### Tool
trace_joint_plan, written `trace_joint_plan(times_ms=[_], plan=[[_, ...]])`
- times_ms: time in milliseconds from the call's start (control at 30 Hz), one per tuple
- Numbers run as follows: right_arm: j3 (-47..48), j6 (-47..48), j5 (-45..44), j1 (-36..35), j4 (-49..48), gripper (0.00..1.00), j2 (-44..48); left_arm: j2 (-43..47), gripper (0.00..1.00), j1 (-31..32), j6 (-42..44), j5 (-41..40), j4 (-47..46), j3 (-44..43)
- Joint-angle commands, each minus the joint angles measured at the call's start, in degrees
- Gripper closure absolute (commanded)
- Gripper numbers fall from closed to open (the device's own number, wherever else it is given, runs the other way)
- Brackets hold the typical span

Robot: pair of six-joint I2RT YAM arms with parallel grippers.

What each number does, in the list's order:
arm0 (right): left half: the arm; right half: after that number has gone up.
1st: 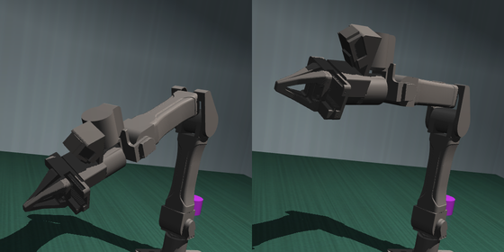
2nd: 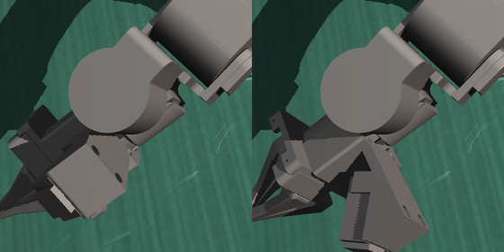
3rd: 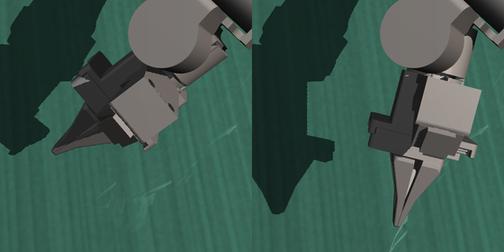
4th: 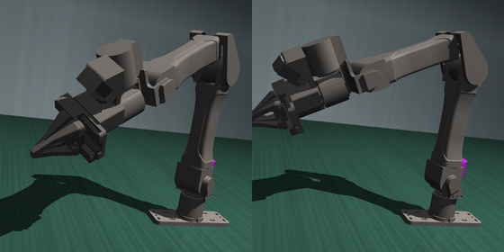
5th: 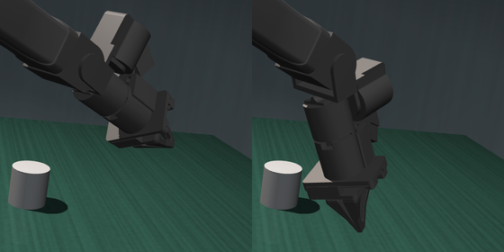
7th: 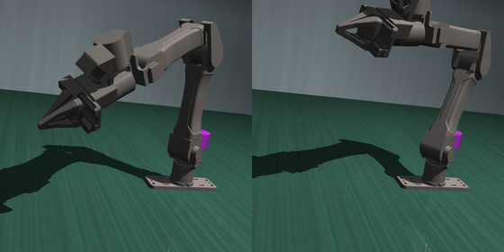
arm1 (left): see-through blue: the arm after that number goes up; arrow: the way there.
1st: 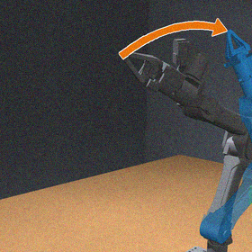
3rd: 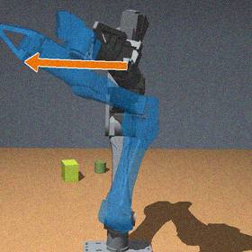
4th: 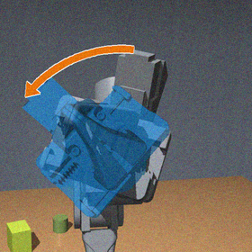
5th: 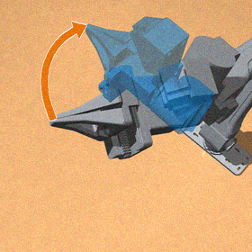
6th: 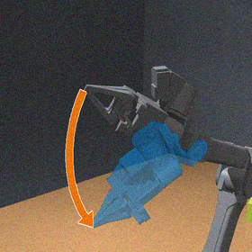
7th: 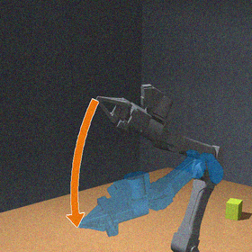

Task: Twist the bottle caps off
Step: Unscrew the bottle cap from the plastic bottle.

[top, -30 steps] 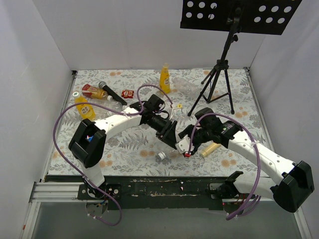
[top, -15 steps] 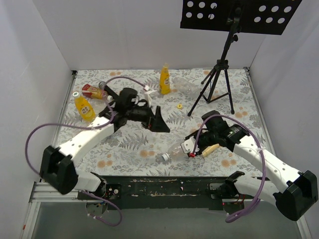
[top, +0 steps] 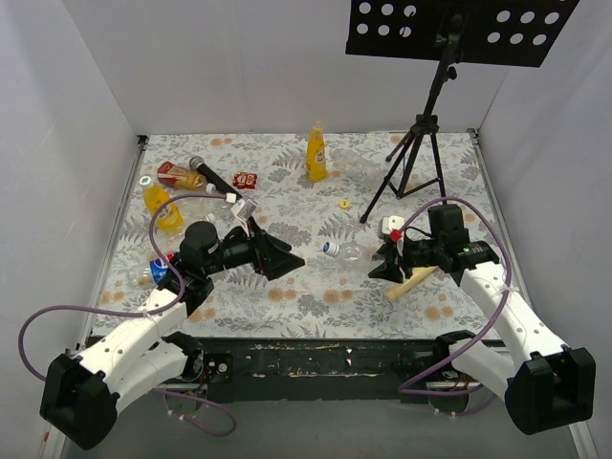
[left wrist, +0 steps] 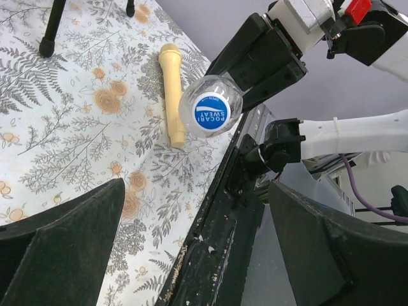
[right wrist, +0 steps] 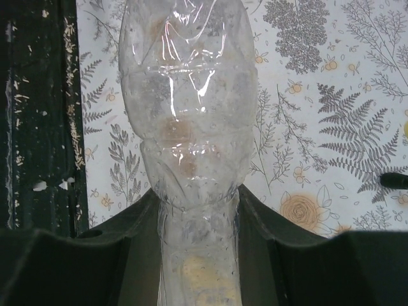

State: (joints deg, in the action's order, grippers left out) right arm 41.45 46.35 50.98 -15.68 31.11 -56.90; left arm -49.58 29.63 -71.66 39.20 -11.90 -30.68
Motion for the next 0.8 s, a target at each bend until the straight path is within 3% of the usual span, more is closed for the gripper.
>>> trace_joint_plan(times_ms=[0, 233, 433, 633, 700, 767], plan=[[0.30, -5.39, 5.70, 0.30, -3.69, 0.87, -1.01, -3.05, 0.07, 2.36, -1.03, 0.53, -9.28, -0.96], [0.47, -4.42, 6.85, 0.30, -2.90, 0.87, -2.07, -12.37, 0.21, 8.77, 2.31, -3.96, -9.98, -7.20], [0.30, -3.63, 7.03, 0.30, -2.64, 0.87, -2.42, -16.77, 0.35, 9.83, 4.16, -3.43, -9.89, -10.71], [1.09, -2.84, 7.11, 0.30, -1.76, 0.87, -3.12, -19.85, 0.56, 9.84, 6.44, -2.73, -5.51, -14.50], [1.18, -2.93, 7.03, 0.30, -1.58, 0.88, -3.21, -20.20, 0.72, 9.92, 6.79, -1.68, -4.63, -14.68], [1.18, -2.93, 6.94, 0.30, -1.76, 0.87, -3.30, -20.29, 0.72, 9.84, 6.79, -0.97, -3.84, -14.85]])
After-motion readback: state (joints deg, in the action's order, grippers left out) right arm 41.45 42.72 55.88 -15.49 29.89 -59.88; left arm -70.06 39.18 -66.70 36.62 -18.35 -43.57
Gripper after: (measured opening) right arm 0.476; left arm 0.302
